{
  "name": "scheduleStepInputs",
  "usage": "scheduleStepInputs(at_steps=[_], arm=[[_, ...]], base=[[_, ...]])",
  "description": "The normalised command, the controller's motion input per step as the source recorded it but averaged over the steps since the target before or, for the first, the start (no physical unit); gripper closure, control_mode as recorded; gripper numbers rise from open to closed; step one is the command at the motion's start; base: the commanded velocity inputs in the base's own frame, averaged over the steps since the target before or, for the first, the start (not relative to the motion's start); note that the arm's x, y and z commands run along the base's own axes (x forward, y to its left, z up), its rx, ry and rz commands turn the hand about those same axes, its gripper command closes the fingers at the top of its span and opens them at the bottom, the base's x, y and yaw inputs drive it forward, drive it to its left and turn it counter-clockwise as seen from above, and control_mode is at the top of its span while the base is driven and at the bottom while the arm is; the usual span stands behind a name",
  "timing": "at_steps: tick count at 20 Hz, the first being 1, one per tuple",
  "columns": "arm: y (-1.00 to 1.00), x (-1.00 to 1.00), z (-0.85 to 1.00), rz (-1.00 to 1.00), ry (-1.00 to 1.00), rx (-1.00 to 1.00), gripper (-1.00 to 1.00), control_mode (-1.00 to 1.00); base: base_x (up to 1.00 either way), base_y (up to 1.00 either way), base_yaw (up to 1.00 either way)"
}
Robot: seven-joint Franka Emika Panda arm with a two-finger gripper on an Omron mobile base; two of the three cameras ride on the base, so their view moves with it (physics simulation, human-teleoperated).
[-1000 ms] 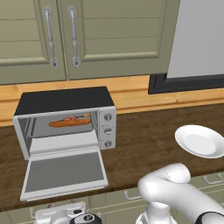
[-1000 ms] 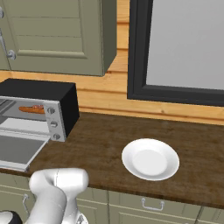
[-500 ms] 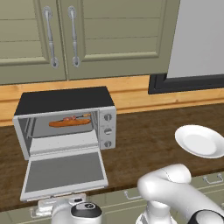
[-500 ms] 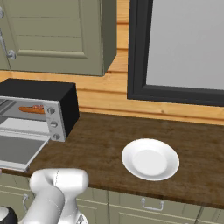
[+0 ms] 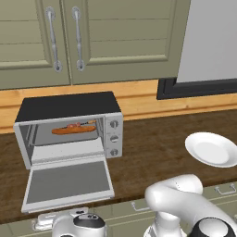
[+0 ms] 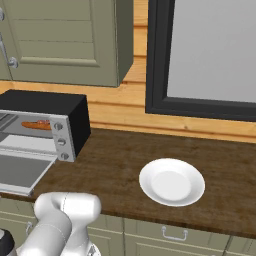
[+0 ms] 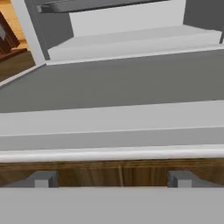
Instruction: Pick up the kebab skewer and baguette bread, and place them inside the toaster oven. Close the toaster oven door and start by setting the timer.
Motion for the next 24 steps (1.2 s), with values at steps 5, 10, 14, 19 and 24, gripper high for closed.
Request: scheduleStepInputs(at_steps=[5, 10, 14, 19, 24], arm=[[0.0, 0.14, -0.02, 0.0, 0.02, 0.0, -1.0, -1.0], [0.0, 0.32, 0.0, 0.0, 0.0, 0.0, -1.0, -1.0], [-0.01, 0.2, 0.11, 0.0, 0.0, 0.0, -1.0, -1.0], [0.0, 0.27, 0.45, 0.05, -0.01, 0.0, -1.0, -1.0], [-0.02, 0.38, 0.41, 0.07, -0.02, 0.0, -1.0, -1.0]], base=[[0.0, 0.0, 0.0], [0.0, 0.0, 0.0], [0.0, 0.0, 0.0], [0.0, 0.0, 0.0], [0.0, 0.0, 0.0]])
